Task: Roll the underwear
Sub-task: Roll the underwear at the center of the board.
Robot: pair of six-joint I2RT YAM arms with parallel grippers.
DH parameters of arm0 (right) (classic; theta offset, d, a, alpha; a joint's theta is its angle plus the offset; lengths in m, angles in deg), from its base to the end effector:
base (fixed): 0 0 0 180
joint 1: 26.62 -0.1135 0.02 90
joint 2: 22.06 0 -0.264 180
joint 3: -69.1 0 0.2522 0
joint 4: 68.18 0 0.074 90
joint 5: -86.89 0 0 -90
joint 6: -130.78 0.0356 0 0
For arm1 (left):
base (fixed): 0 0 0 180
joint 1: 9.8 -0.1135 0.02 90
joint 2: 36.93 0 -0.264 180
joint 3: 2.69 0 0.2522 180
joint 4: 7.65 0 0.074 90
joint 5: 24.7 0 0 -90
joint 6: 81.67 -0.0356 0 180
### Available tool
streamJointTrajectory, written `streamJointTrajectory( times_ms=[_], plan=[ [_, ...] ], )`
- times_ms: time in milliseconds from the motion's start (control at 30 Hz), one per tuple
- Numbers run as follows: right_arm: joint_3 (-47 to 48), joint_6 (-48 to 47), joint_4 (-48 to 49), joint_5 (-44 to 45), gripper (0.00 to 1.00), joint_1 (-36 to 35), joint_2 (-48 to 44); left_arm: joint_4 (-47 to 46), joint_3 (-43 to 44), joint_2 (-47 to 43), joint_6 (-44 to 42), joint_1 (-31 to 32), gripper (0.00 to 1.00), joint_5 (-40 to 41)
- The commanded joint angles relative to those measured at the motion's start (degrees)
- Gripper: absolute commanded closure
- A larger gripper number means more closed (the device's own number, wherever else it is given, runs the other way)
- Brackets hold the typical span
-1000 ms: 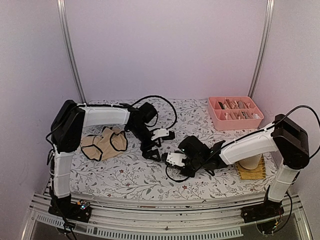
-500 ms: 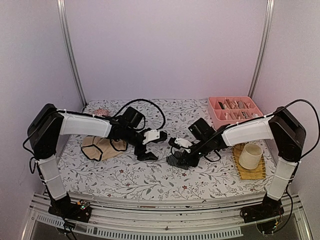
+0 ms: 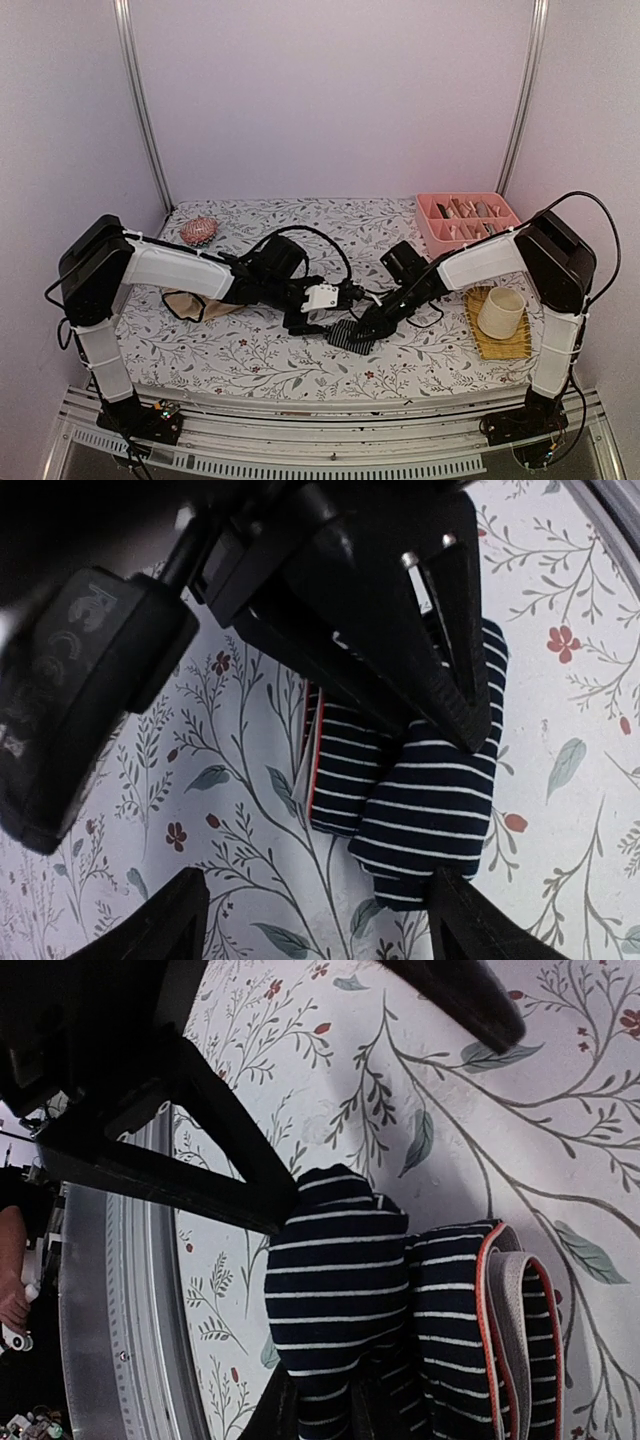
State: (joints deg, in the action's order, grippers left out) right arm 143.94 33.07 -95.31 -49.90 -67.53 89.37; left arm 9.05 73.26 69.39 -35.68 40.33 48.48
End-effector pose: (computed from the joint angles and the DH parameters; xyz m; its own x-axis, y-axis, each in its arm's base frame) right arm 0.2570 0.2570 0.1207 -0.5786 -0.6229 -0.5264 -0.7769 0.2246 0.5882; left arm 0.2391 -0.3024 0.1602 0.2606 0.7254 -0.6371 0.9454 -0.0579 0.3208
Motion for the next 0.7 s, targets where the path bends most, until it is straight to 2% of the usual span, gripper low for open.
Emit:
streamJointTrajectory(
  times_ms=[0,333,500,667],
  plan=[
    [-2.2,2.7,-1.1,-4.0,0.87,-1.1,4.2,-2.7,-3.4,-3.2,-2.6,2.2,0.23,1.4],
    [-0.3,3.2,-2.7,-1.2,0.87,-1.0,5.6,-4.0,-5.9,-4.0,-2.5,4.5,0.28,-0.8],
    [0.7,3.0,-3.7,-0.4,0.87,-1.0,5.5,-1.6,-3.1,-1.4,-0.1,4.8,0.39,-2.3],
    [1.1,2.9,-4.5,0.6,0.86,-0.9,5.2,-0.5,-2.1,0.2,0.8,4.8,0.43,-2.5]
  ],
)
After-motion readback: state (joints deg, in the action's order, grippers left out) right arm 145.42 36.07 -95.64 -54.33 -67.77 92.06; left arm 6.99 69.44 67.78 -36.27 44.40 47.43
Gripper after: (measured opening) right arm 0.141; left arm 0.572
